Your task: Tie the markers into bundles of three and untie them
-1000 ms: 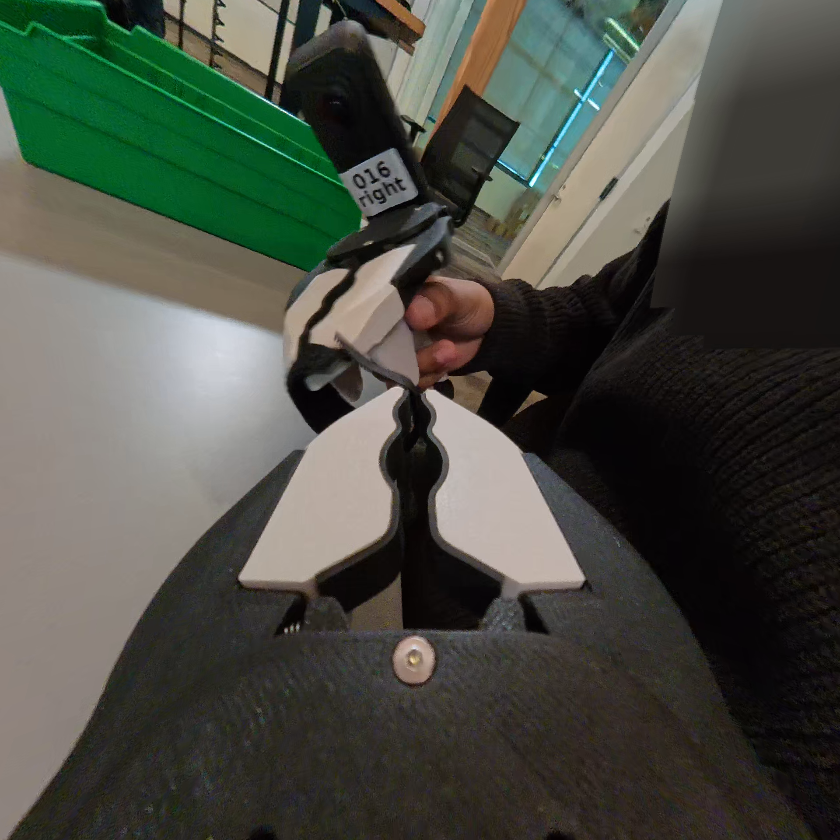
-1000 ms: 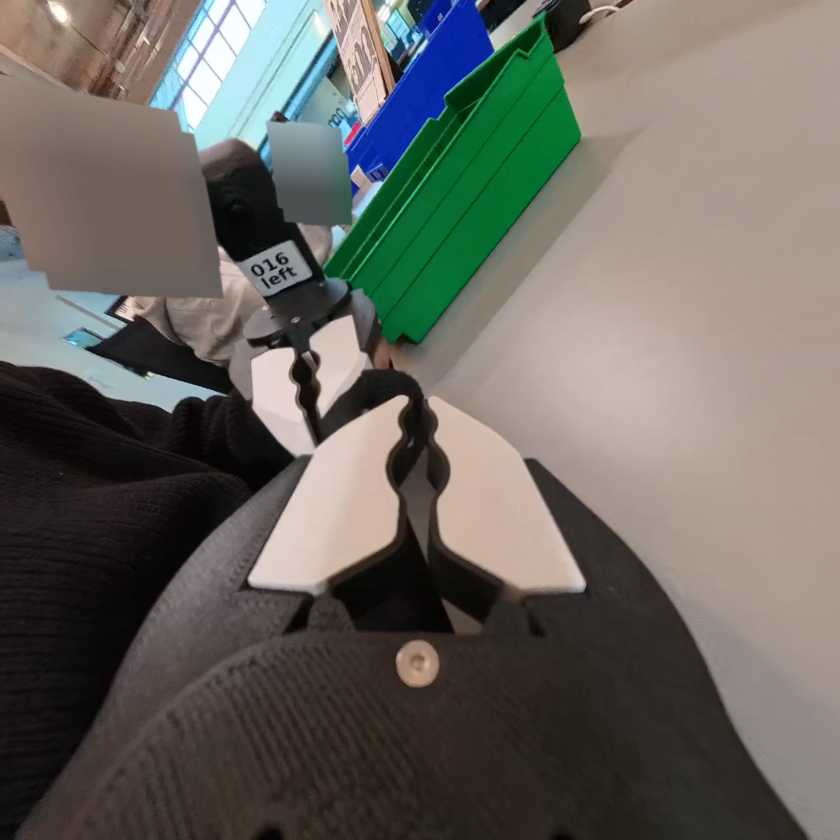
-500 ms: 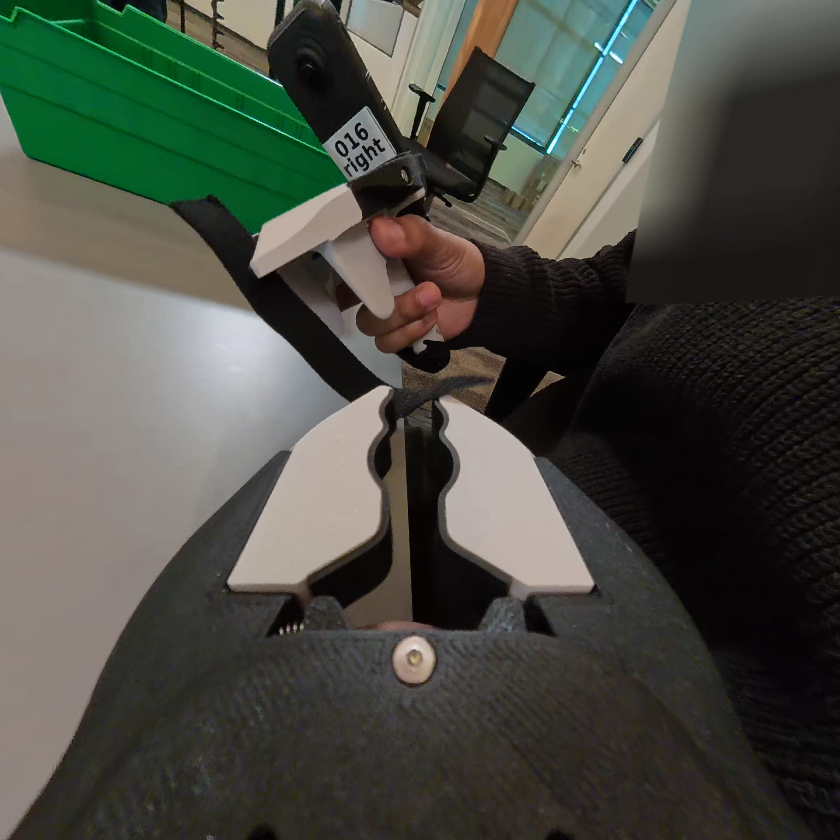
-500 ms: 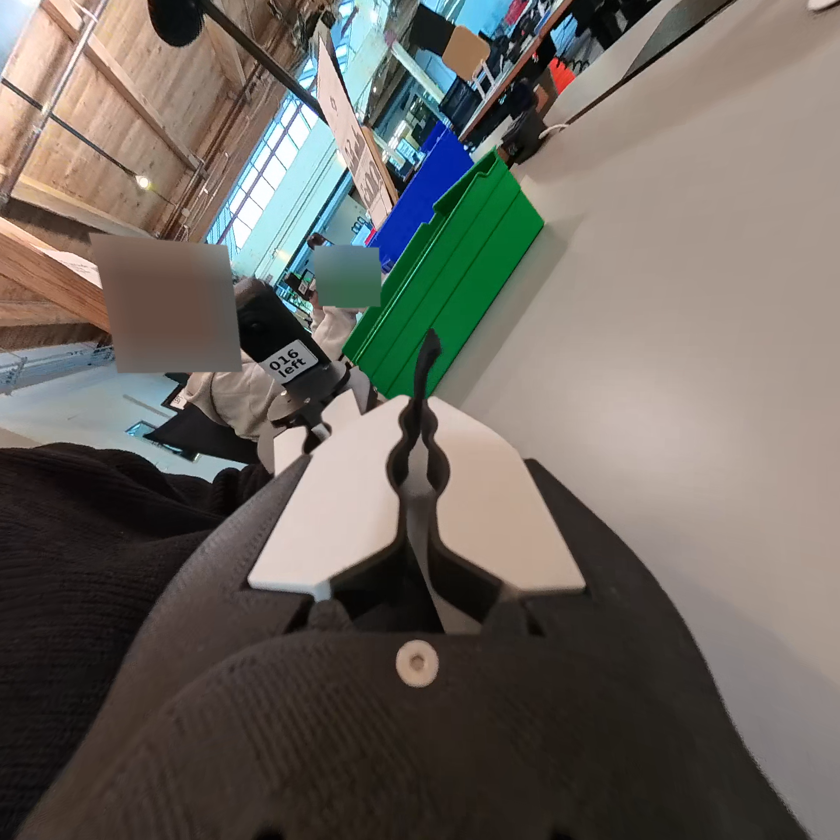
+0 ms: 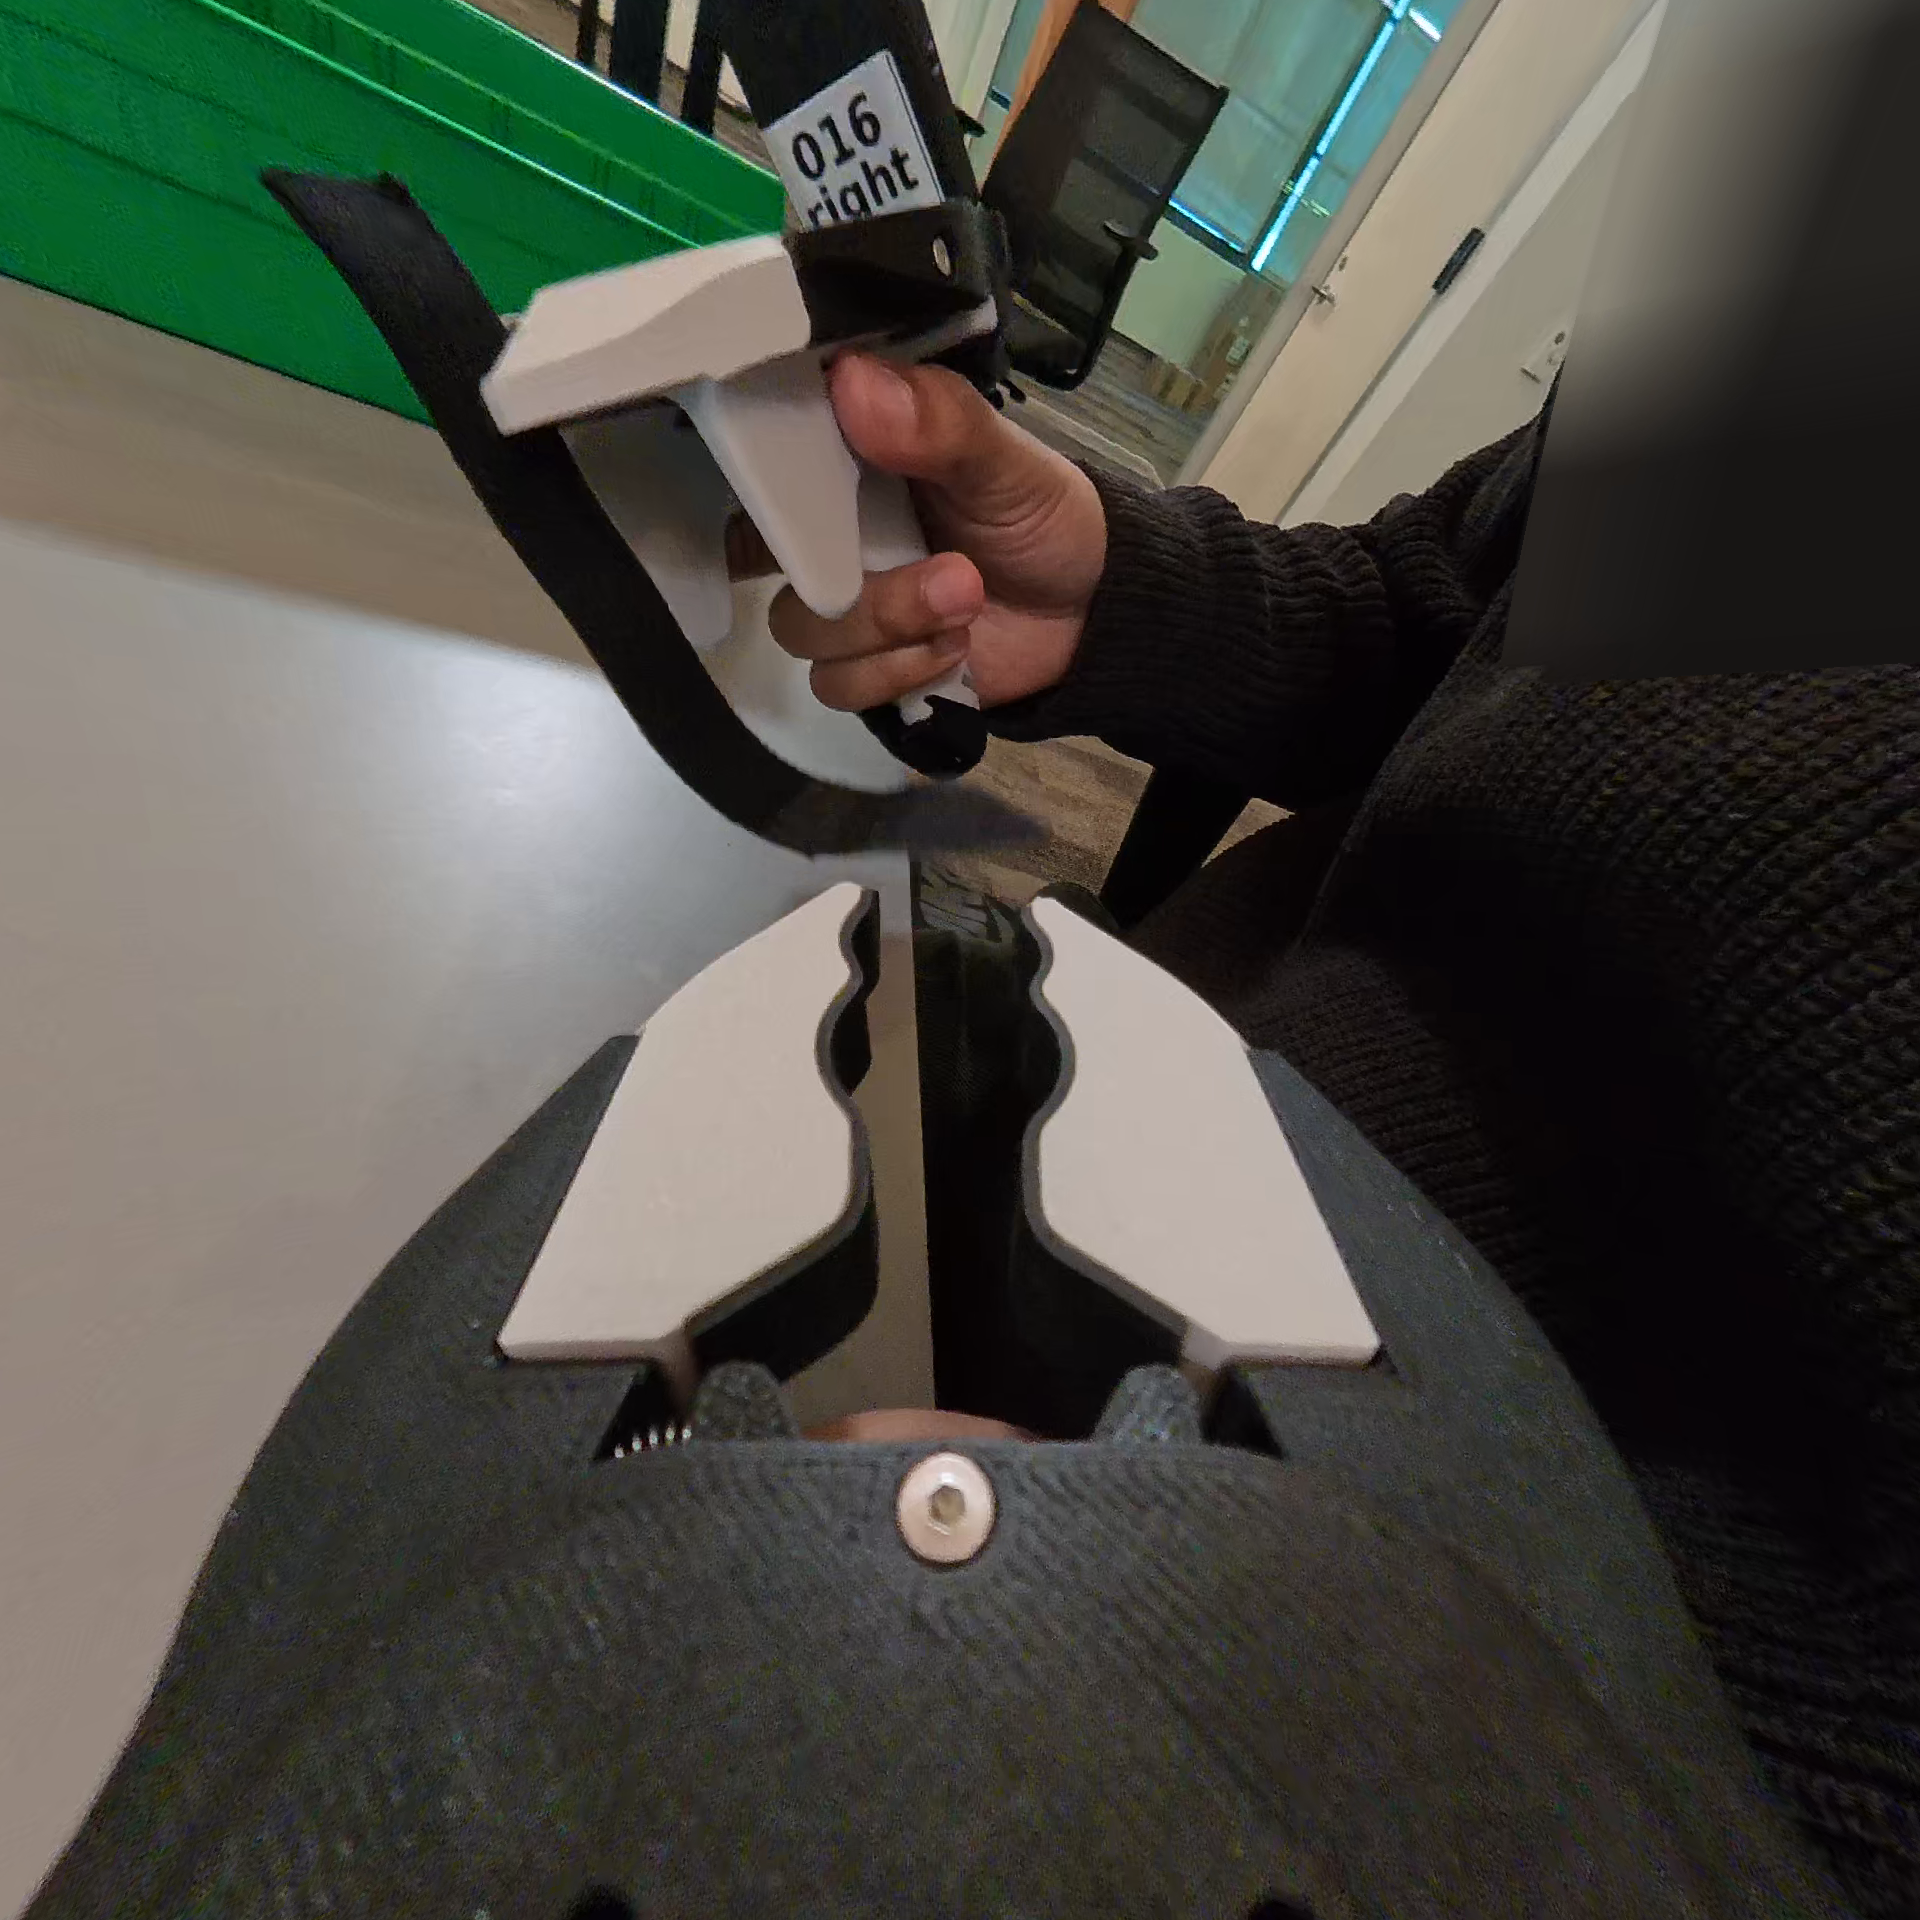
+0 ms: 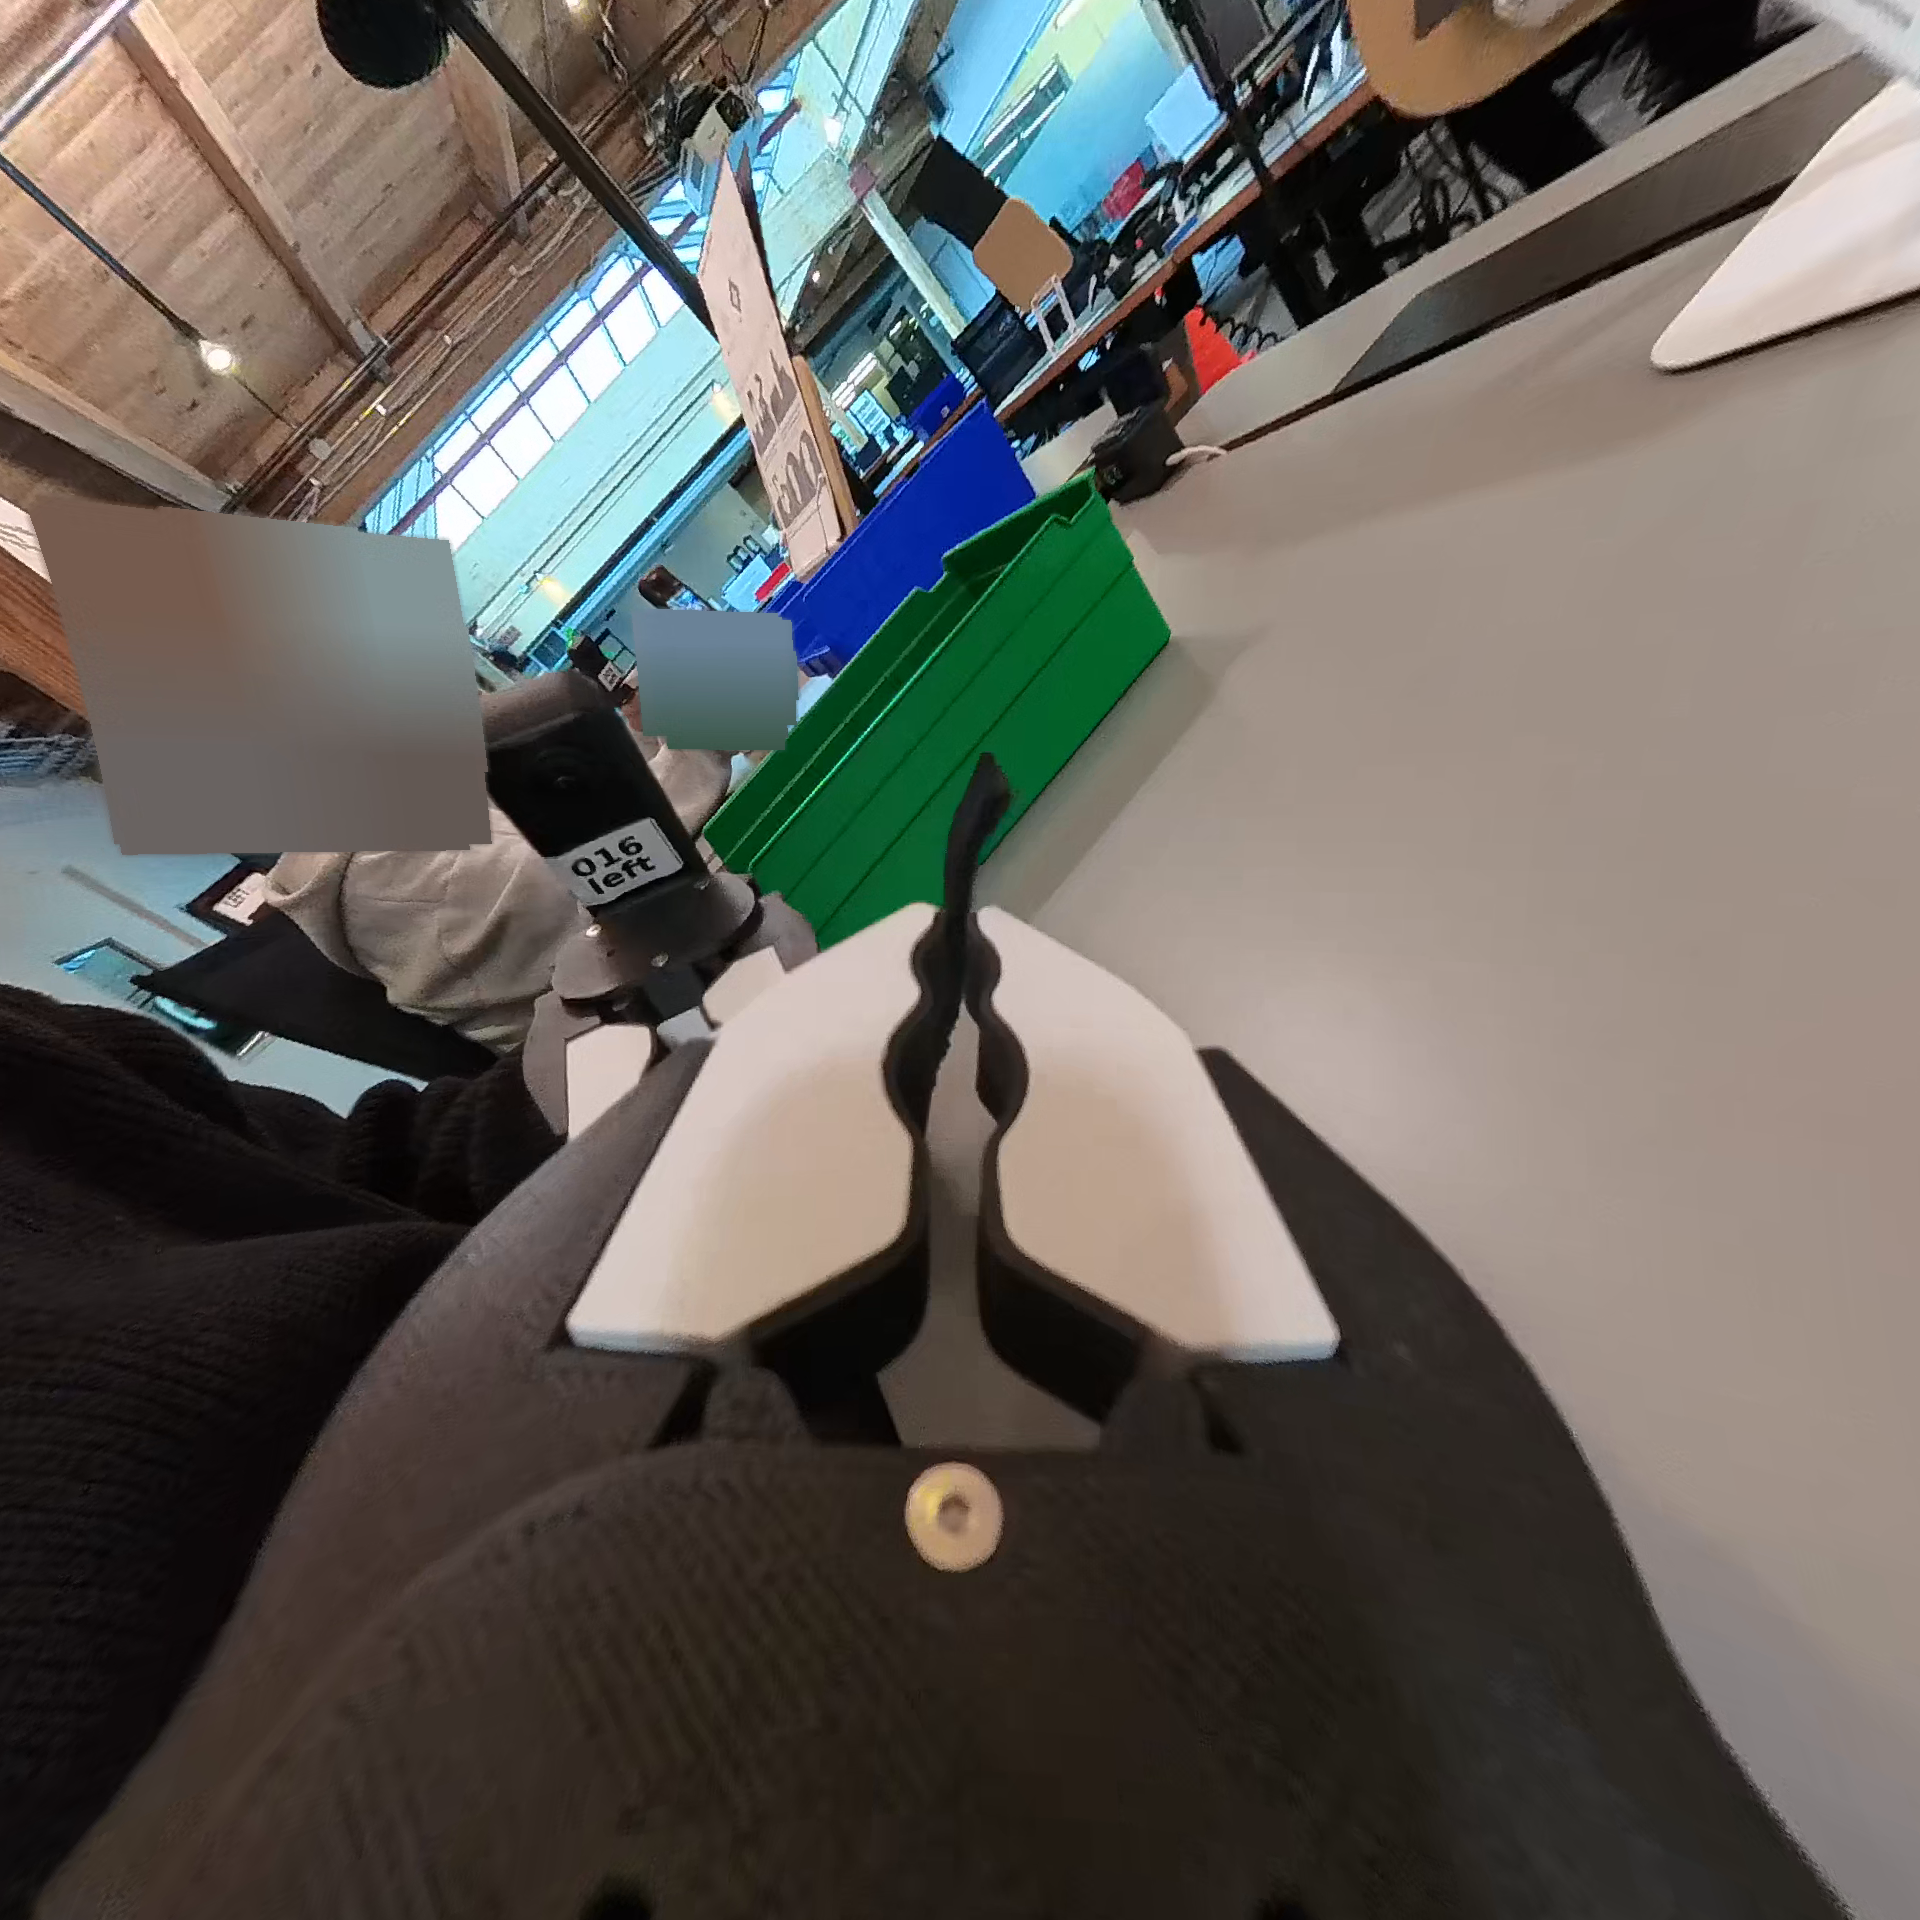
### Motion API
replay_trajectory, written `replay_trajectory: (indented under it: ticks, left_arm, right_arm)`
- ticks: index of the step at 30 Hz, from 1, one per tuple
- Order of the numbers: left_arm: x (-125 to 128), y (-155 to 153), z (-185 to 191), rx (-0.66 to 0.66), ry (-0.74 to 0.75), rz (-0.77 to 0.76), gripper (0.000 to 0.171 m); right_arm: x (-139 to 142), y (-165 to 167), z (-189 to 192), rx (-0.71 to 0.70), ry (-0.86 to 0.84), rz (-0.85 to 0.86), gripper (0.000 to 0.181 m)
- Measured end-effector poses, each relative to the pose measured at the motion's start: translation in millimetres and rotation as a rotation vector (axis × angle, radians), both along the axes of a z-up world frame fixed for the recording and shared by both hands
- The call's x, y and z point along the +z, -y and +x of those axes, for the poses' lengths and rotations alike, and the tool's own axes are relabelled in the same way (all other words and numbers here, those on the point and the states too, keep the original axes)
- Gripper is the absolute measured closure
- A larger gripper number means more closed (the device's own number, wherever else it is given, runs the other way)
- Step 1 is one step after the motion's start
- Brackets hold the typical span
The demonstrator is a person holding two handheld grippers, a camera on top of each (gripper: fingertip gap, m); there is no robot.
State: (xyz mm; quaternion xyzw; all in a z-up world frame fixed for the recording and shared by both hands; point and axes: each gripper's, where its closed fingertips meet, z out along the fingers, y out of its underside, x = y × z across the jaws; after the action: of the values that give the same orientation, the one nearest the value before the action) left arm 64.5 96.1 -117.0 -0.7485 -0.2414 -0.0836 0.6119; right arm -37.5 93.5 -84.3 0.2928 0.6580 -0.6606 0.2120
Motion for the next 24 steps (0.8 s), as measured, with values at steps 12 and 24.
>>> replay_trajectory:
  ticks: [12,24]
  left_arm:
    - [-7,-3,3,-0.017,0.005,-0.042,0.146]
    - [-6,15,-27,0.152,0.135,0.029,0.145]
  right_arm:
    - [2,-4,-5,-0.014,0.016,-0.021,0.179]
    - [5,6,13,0.072,0.0,-0.04,0.179]
